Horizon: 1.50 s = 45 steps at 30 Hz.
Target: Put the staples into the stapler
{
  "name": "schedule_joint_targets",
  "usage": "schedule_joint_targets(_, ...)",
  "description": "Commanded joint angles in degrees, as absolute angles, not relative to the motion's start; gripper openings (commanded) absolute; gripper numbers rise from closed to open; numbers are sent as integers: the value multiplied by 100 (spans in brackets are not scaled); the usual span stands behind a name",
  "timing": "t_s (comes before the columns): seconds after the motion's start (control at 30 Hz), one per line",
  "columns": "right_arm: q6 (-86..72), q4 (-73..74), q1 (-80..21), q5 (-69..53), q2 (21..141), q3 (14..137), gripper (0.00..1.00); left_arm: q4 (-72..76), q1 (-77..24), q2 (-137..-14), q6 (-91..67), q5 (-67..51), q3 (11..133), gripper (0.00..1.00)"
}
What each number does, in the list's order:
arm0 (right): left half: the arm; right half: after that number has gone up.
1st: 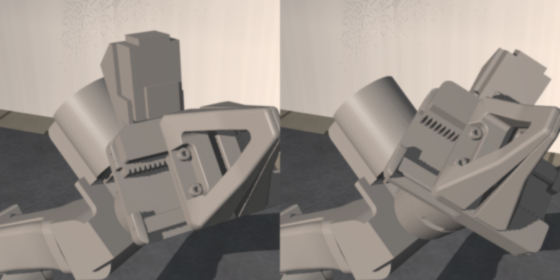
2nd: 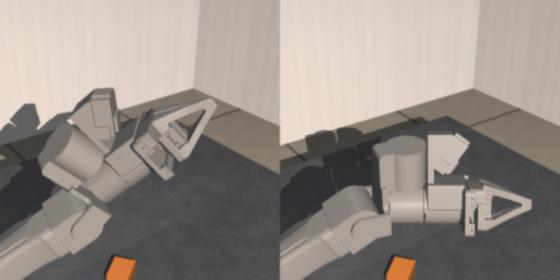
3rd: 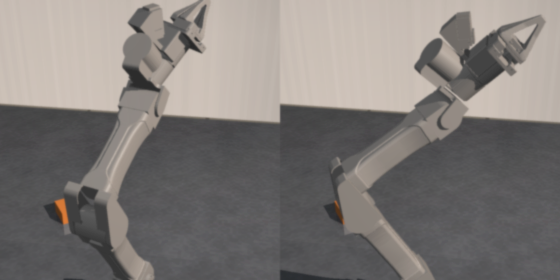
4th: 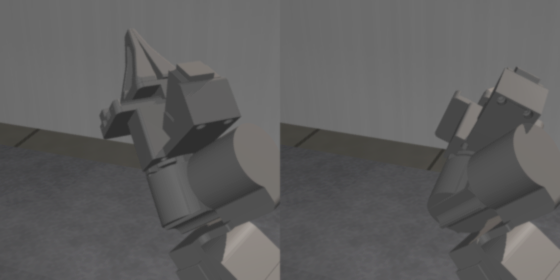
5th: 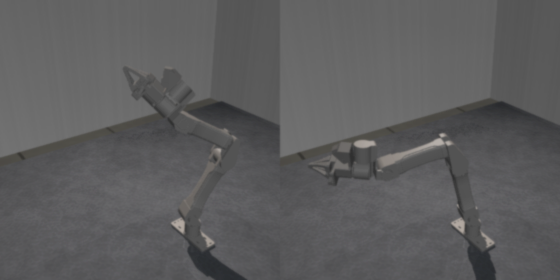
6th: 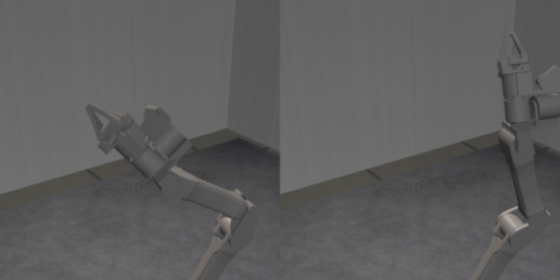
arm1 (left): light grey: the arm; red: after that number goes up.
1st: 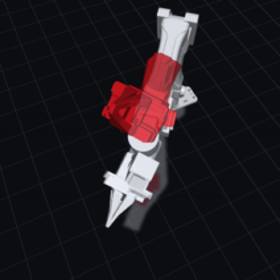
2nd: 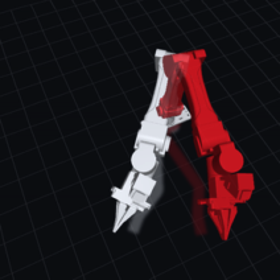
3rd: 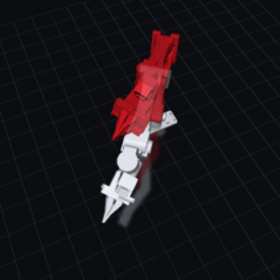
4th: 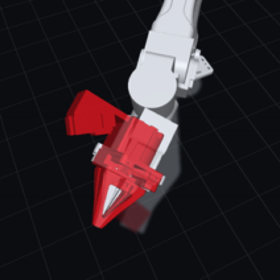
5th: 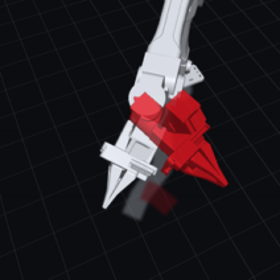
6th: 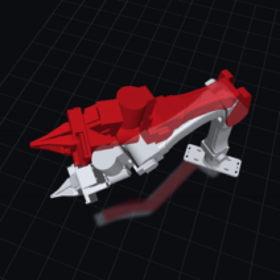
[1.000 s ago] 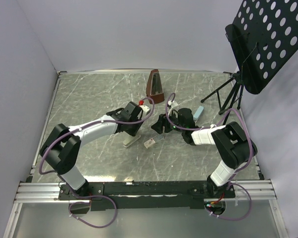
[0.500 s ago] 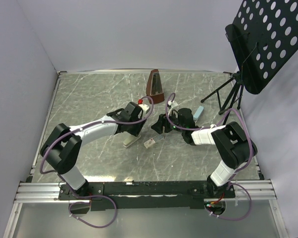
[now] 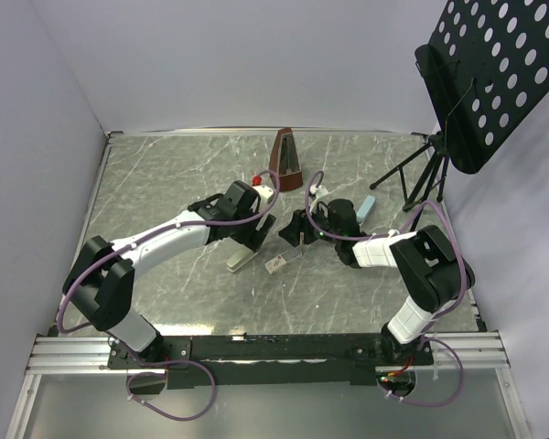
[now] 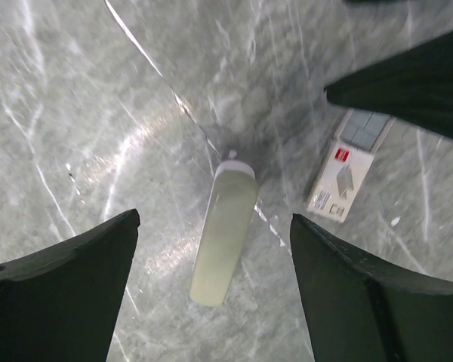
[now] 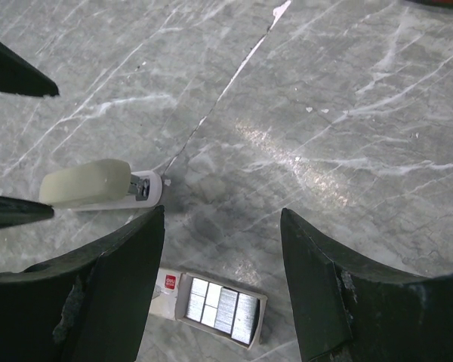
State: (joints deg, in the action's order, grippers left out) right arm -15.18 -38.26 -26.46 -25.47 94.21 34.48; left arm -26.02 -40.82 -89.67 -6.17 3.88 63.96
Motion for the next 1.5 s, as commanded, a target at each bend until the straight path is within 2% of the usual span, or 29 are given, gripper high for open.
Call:
schedule_joint_targets(0.0, -1503, -4175, -2602, -2514, 9097, 3437, 70, -2830, -4069, -9219, -396, 123, 6302, 84)
schedule_joint_targets(0.17, -1477, -4149, -2602, -2487, 9079, 3428, 70, -2725, -4061, -9553, -325, 114, 6293, 78)
schedule_joint_targets(0.33, -1477, -4148, -2593, -2479, 9070, 3419, 70, -2795, -4043, -10001, -264, 255, 6425, 67)
schedule_joint_targets(0.37, -1468, -4148, -2593, -2470, 9062, 3419, 70, -2786, -4026, -10019, -272, 298, 6425, 64)
schedule_joint_targets(0.5, -1468, -4140, -2593, -2470, 9070, 3428, 70, -2690, -3780, -9880, -220, 351, 6372, 37)
schedule_joint_targets(0.53, -1476, -4140, -2593, -2470, 9062, 3428, 70, -2716, -3605, -9844, -202, 360, 6346, 34)
schedule_joint_targets(0.67, -1468, -4148, -2601, -2461, 9062, 3419, 70, -2839, -3016, -9677, -62, 360, 6319, 29)
schedule_joint_targets(0.83, -1476, -4113, -2593, -2470, 9070, 3437, 70, -3058, -1989, -9799, 456, 317, 6468, 29)
schedule_joint_targets(1.03, -1459, -4096, -2593, -2435, 9035, 3428, 70, -3226, -1003, -10177, 817, 123, 6758, 33)
schedule_joint_targets(1.13, -1476, -4096, -2584, -2443, 9044, 3428, 70, -3191, -695, -10257, 782, -43, 6820, 47)
schedule_joint_targets(1.17, -1485, -4070, -2584, -2435, 9053, 3436, 70, -3190, -668, -10266, 765, -35, 6838, 57)
schedule_joint_targets(1.23, -1485, -4026, -2584, -2400, 9053, 3454, 70, -3199, -642, -10213, 765, -18, 6855, 65)
schedule_joint_targets(1.27, -1485, -4017, -2593, -2382, 9053, 3463, 70, -3191, -642, -10169, 721, -18, 6847, 73)
schedule_joint_targets(1.37, -1494, -3982, -2593, -2373, 9035, 3472, 70, -3217, -642, -9898, 572, -18, 6864, 85)
schedule_joint_targets(1.47, -1494, -3815, -2593, -2259, 8904, 3472, 70, -3270, -642, -9555, 344, 167, 6943, 91)
